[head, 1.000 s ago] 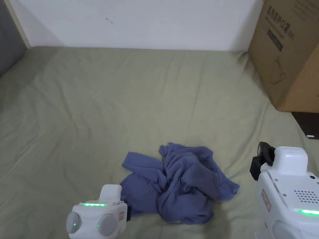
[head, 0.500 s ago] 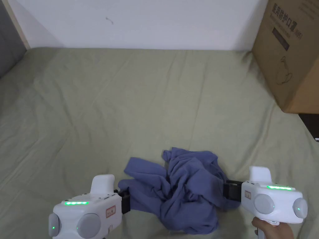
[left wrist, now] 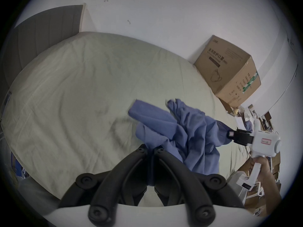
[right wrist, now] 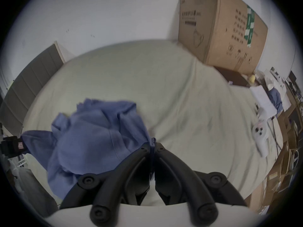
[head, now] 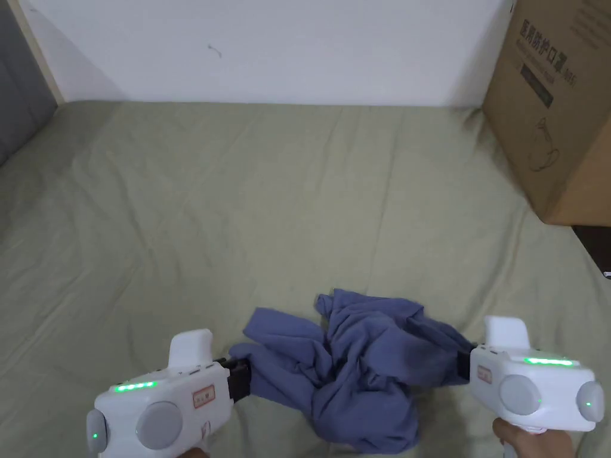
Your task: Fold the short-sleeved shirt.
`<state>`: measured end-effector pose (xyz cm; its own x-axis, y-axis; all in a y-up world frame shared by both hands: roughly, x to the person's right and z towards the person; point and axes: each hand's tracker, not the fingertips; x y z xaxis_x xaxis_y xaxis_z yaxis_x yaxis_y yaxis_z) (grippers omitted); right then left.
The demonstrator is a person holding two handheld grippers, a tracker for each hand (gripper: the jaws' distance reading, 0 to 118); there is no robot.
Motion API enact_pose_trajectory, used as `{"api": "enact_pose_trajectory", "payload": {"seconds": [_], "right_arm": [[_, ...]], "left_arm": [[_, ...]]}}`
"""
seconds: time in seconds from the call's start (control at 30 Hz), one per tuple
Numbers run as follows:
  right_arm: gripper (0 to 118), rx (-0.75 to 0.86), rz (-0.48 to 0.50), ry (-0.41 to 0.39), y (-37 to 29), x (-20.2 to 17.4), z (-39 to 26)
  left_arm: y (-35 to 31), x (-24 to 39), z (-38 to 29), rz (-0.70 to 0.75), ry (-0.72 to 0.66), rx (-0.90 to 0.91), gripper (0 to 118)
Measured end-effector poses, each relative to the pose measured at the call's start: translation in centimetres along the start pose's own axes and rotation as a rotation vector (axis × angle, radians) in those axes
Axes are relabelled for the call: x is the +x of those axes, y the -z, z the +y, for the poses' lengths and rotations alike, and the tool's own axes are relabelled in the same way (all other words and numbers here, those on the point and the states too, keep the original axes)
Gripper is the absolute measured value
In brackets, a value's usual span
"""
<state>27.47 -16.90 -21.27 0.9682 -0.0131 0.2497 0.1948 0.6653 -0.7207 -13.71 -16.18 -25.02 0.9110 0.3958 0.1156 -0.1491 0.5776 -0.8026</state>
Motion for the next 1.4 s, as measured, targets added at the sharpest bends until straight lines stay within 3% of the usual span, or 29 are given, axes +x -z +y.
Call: {"api": "enact_pose_trajectory", "payload": {"seconds": [0.4, 0.67, 0.9, 1.17, 1.4], "right_arm": [[2, 0.338, 0.002, -0.019, -9.7, 0.5, 13.3], [2, 0.481, -0.038, -0.010, -11.6, 0.1, 22.3], [2, 0.567, -0.079, -0.022, -11.8, -0.3, 28.3], [2, 0.622, -0.099, 0.007, -10.7, -0.8, 32.6], [2, 0.593, -0.113, 0.007, -6.8, -1.7, 31.1]], "left_arm": [[-4.4, -0.9, 15.5, 0.123, 0.116, 0.273, 5], [-8.2, 0.2, 27.2, 0.226, 0.201, 0.459, 5], [-9.0, 1.9, 35.0, 0.237, 0.213, 0.515, 5], [-7.0, 2.4, 40.0, 0.271, 0.198, 0.570, 5], [-2.2, -0.3, 39.7, 0.314, 0.185, 0.525, 5]]}}
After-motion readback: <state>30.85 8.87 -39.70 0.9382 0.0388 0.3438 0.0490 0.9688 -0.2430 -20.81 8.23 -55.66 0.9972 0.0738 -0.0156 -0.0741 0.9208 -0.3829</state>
